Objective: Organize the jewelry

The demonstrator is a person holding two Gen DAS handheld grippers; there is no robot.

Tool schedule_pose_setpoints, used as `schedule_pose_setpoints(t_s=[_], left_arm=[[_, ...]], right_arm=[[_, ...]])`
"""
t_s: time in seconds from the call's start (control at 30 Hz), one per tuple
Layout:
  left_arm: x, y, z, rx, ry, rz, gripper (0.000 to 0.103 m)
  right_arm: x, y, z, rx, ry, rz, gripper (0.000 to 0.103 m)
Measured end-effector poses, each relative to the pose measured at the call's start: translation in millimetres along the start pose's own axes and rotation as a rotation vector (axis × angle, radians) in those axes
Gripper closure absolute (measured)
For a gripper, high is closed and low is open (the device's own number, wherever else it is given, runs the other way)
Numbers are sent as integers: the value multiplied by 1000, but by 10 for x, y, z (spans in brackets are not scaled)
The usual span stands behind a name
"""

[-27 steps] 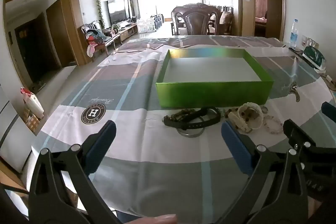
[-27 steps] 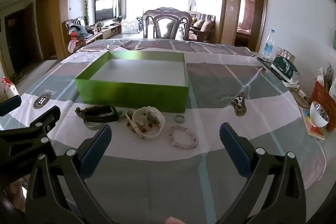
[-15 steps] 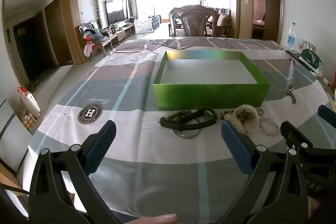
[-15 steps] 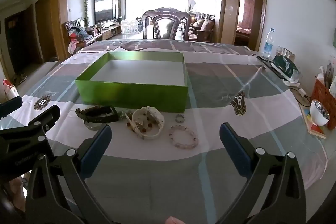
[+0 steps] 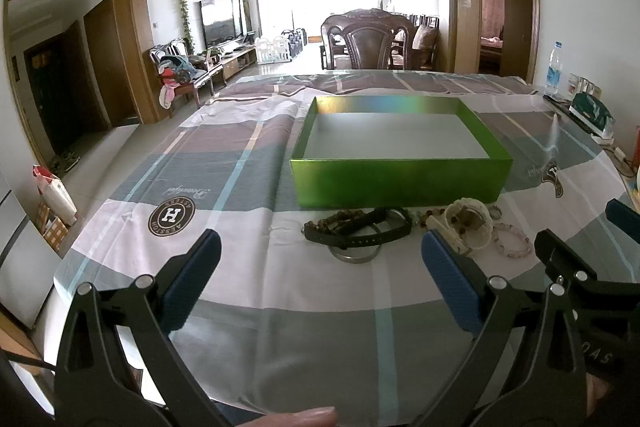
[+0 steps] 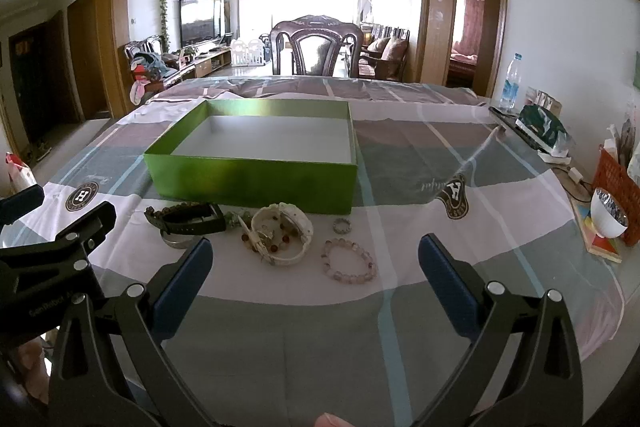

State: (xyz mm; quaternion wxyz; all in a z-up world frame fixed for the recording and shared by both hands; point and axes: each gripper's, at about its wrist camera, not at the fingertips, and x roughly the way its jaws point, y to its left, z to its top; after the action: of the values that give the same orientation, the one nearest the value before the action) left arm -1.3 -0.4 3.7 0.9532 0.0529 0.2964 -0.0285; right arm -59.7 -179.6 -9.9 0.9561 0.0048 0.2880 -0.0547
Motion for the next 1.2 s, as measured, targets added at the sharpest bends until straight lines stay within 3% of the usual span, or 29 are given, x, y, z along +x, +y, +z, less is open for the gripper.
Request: schedule_pose_setpoints(t_s=[1.2], left_arm=[[-21,-20,-62,0,3,-8,4]], right_arm=[[-68,-13,-67,9,-5,3,2]])
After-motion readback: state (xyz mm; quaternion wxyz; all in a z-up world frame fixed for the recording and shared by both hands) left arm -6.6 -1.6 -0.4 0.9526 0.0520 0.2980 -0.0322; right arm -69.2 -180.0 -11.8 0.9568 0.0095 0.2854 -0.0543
